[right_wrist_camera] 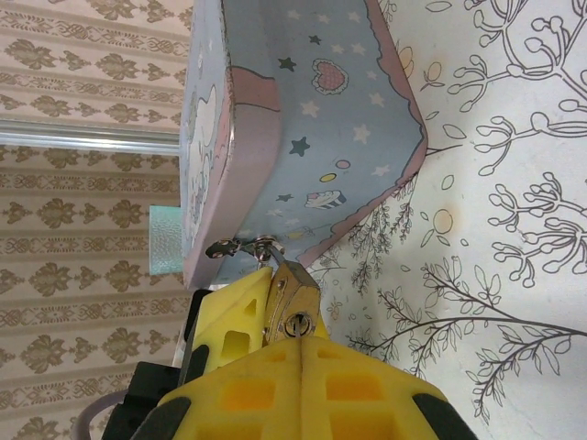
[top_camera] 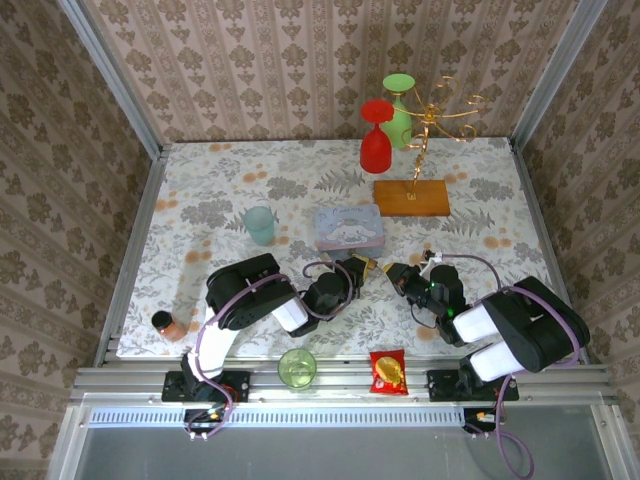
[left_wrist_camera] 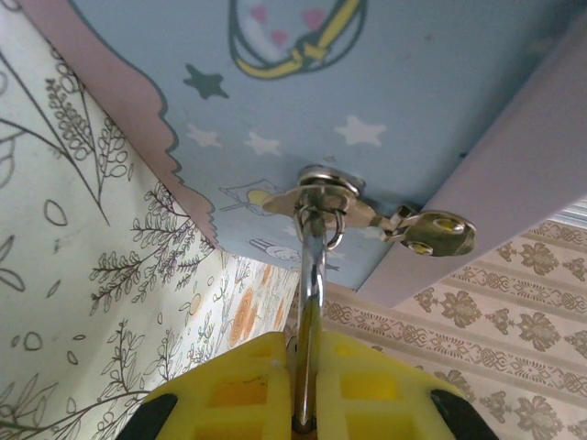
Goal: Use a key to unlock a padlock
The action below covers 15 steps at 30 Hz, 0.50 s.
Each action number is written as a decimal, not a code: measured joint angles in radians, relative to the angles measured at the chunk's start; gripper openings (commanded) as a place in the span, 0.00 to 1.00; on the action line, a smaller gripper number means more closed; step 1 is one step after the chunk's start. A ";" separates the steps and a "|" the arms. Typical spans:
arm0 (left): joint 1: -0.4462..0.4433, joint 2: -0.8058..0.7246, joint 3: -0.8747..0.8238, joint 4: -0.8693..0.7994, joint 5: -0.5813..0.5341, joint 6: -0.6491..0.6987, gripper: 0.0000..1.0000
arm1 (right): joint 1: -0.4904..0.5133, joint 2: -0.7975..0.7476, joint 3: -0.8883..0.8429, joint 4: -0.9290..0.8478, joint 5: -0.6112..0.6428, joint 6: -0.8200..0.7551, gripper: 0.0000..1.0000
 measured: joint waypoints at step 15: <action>0.001 0.004 0.019 -0.016 0.013 -0.011 0.00 | -0.094 0.103 0.059 0.015 -0.119 -0.034 0.00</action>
